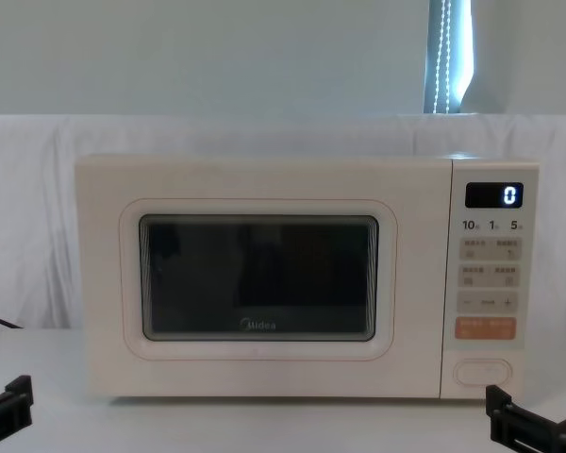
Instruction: Press the button to open the microwave door with one hand; close the microwave door with the other hand.
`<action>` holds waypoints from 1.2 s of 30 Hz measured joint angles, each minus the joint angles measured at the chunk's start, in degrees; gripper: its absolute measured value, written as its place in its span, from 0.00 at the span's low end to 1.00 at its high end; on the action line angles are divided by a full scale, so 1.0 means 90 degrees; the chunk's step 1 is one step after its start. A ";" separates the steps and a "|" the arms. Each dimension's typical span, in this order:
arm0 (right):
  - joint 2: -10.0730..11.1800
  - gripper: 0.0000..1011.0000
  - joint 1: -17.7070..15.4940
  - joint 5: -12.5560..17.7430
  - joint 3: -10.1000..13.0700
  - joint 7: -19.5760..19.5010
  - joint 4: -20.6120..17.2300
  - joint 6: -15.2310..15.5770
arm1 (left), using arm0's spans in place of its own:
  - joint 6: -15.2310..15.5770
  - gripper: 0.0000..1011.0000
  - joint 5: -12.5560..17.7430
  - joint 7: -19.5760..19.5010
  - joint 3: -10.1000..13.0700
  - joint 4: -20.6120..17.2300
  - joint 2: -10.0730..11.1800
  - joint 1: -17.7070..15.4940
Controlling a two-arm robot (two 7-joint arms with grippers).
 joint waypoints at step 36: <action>0.0000 0.99 0.0000 0.0000 0.0000 0.0000 0.0000 0.0000 | 0.0000 0.99 0.0000 0.0000 0.0000 0.0000 0.0000 0.0000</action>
